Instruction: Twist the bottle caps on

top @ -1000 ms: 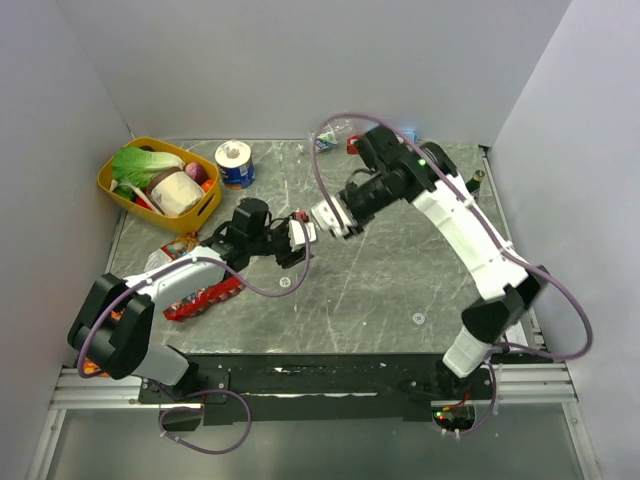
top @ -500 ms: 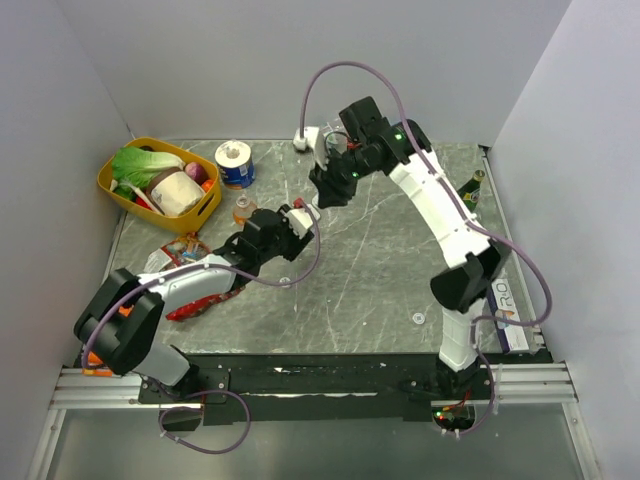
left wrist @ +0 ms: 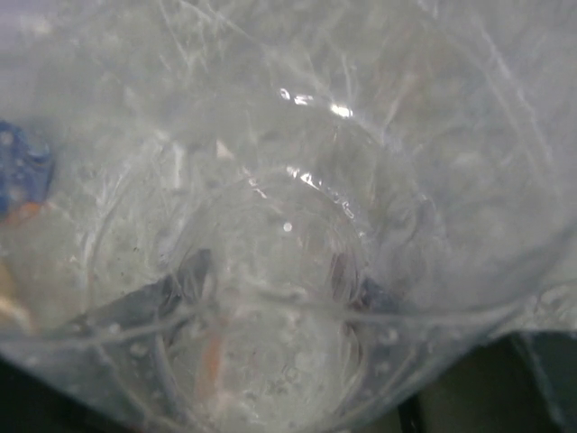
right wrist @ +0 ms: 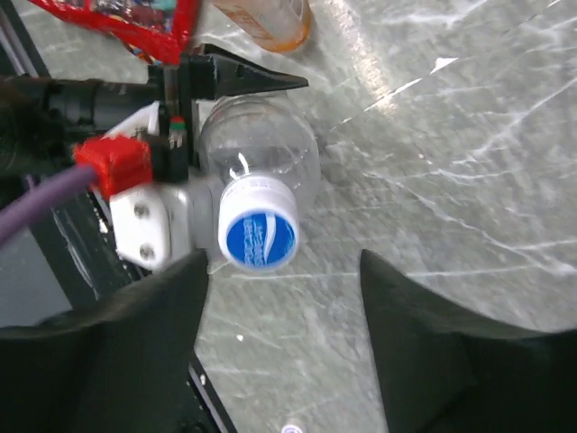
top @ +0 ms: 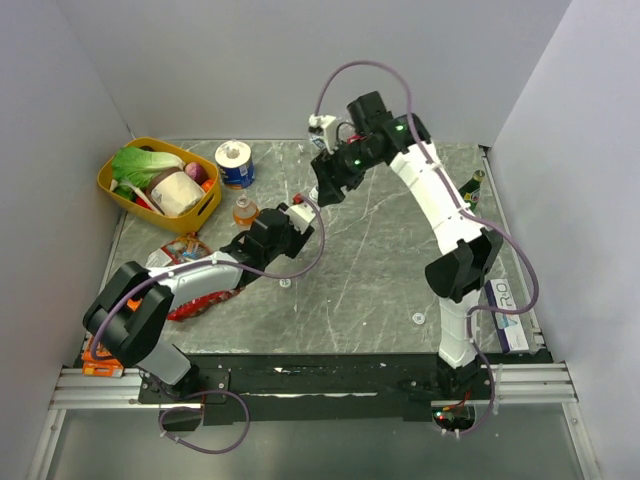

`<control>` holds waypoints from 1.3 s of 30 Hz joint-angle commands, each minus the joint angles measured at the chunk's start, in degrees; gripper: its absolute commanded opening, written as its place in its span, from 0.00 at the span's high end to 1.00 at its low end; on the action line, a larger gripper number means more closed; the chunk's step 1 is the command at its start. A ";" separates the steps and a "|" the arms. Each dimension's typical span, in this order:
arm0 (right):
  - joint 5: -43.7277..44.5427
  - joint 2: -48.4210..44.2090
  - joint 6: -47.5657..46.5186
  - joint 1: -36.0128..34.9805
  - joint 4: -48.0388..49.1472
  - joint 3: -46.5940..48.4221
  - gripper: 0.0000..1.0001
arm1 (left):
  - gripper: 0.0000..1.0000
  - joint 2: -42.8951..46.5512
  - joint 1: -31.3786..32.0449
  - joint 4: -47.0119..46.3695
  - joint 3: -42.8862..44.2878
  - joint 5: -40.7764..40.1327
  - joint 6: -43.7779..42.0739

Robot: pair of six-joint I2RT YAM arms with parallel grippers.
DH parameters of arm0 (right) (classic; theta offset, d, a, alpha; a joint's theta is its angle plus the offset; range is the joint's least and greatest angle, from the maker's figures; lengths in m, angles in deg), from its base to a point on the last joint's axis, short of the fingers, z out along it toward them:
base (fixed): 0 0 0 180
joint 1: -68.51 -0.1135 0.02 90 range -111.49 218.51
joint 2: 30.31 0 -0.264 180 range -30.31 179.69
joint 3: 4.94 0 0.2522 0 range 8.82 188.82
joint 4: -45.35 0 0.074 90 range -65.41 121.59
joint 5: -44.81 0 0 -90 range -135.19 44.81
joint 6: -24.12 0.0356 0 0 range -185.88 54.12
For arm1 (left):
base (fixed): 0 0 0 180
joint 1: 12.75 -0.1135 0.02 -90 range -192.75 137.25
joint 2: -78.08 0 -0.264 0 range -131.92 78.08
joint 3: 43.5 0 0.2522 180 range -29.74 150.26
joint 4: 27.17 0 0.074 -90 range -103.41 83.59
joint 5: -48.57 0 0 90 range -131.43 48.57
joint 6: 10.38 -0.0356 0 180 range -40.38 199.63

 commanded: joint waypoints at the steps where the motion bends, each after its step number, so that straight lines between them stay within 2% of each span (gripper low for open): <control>1: -6.28 -6.27 0.32 1.54 -8.30 5.93 0.01 | 0.99 1.74 -0.64 -3.99 2.24 2.94 2.68; 4: -6.44 -13.57 -5.18 2.25 -6.70 -0.10 0.01 | 0.99 2.36 -0.99 -3.02 1.10 9.70 1.98; 6: -7.40 -19.27 -10.90 2.25 -5.74 -5.04 0.01 | 0.99 2.97 -1.78 -1.62 1.09 19.70 0.66; 7: -7.76 -21.31 -18.59 2.25 -5.30 -10.81 0.01 | 0.99 3.24 -2.22 1.35 1.70 24.44 -2.57; 8: -8.37 -23.33 -23.01 2.17 -3.90 -13.65 0.01 | 0.99 3.59 -2.57 3.29 2.23 33.62 -4.86; 9: -8.81 -27.53 -27.76 2.17 -2.84 -16.55 0.01 | 0.99 3.85 -3.27 5.83 3.02 37.80 -7.67; 10: -9.25 -29.83 -37.64 2.17 -1.44 -22.41 0.01 | 0.99 3.94 -3.71 9.34 5.20 41.67 -13.70; 12: -11.01 -36.58 -45.96 1.90 4.70 -28.59 0.05 | 0.99 3.15 -4.94 20.93 9.76 49.76 -19.71; 13: -11.54 -38.80 -53.92 1.73 6.81 -34.53 0.06 | 0.99 2.54 -5.47 25.33 11.71 52.41 -26.61; 14: -11.80 -40.73 -57.65 0.94 11.45 -37.64 0.09 | 0.99 0.62 -6.26 37.03 13.99 54.35 -31.29; 15: -11.98 -44.41 -63.43 0.41 13.75 -40.63 0.15 | 0.99 -0.53 -6.44 42.37 18.71 56.46 -35.95; 16: -12.50 -45.92 -66.45 0.15 15.34 -45.53 0.17 | 0.99 -1.93 -6.70 47.12 21.11 56.91 -43.48; 17: -13.03 -46.98 -69.35 -0.12 16.58 -47.32 0.19 | 0.99 -5.08 -7.05 58.13 23.66 57.27 -47.47; 19: -14.79 -48.14 -76.04 -1.00 16.68 -49.45 0.24 | 0.99 -8.09 -7.32 66.90 30.17 57.45 -56.69; 21: -16.02 -46.91 -79.99 -1.70 13.88 -48.14 0.27 | 0.99 -10.29 -7.32 71.67 32.90 57.10 -59.28; 27: -18.66 -45.15 -83.87 -2.40 12.90 -46.11 0.31 | 0.99 -9.68 -6.79 71.42 32.73 56.48 -60.43; 33: -19.01 -42.07 -91.59 -2.40 2.37 -42.43 0.35 | 0.99 -8.54 -6.71 70.29 32.30 55.60 -59.99; 39: -19.01 -40.14 -95.29 -3.11 -2.29 -41.11 0.36 | 0.99 -8.10 -6.27 69.85 32.30 54.99 -59.82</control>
